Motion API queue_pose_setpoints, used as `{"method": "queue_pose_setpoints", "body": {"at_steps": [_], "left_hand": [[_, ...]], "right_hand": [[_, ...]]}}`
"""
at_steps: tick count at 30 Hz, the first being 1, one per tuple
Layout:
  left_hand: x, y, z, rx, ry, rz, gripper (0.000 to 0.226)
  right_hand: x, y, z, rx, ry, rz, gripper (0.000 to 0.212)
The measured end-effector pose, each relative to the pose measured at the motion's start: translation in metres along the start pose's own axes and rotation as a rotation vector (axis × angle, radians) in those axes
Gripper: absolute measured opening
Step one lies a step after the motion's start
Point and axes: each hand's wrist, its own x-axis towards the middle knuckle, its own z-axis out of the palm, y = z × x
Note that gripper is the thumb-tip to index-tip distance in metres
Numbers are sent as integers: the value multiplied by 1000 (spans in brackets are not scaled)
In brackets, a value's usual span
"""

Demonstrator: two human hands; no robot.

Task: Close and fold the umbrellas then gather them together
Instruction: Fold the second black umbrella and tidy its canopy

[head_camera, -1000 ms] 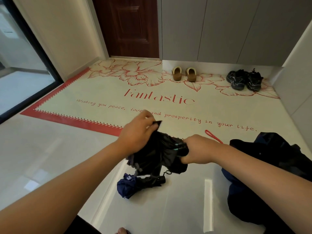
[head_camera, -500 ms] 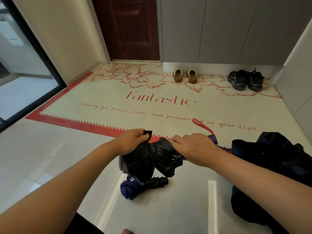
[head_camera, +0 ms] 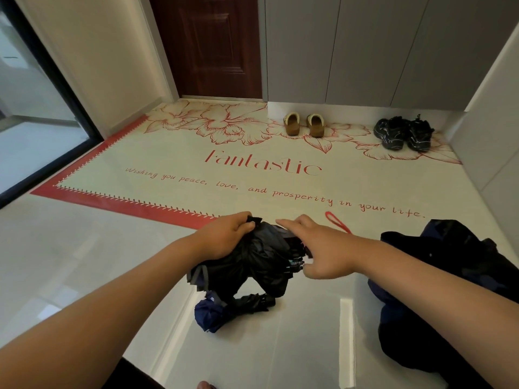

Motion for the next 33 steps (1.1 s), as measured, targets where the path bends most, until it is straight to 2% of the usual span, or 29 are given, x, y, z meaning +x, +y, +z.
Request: {"method": "queue_pose_setpoints", "body": {"at_steps": [2,4,5,7,9,10,12,15,18,21,23,27,30,33], "left_hand": [[0,3,2,121,2,37,23],[0,8,5,218,29,70,22],[0,10,6,230,55,84,21],[1,17,7,224,105,121,23],[0,23,9,234,126,168,23],[-1,26,10,229,125,182,23],[-2,28,11,169,123,166,21],[-1,25,6,46,198,121,21],[3,21,-2,-87,316,101,22],[4,18,-10,-137,378,77,22],[4,15,-13,-111,345,65,24],[2,7,-13,-77,196,-15,27],[-2,5,-18,-214,119,-72,28],[-7,3,-17,-210,-4,-77,25]], "right_hand": [[-4,-2,-11,186,-120,99,83],[-3,-4,-15,345,-130,129,76],[-2,-5,-14,357,-107,105,82],[0,-8,-9,230,-36,89,108],[1,-10,-5,133,-4,143,115],[2,-11,-3,154,-17,172,108],[4,-11,1,174,-37,187,81],[7,-5,4,5,36,171,47],[6,2,1,-163,96,161,38],[10,-7,2,-368,170,68,37],[11,-16,7,-471,204,-16,34],[11,-16,19,-682,304,-195,59],[12,-11,20,-742,546,-273,73],[14,-3,17,-888,676,-386,68]]}}
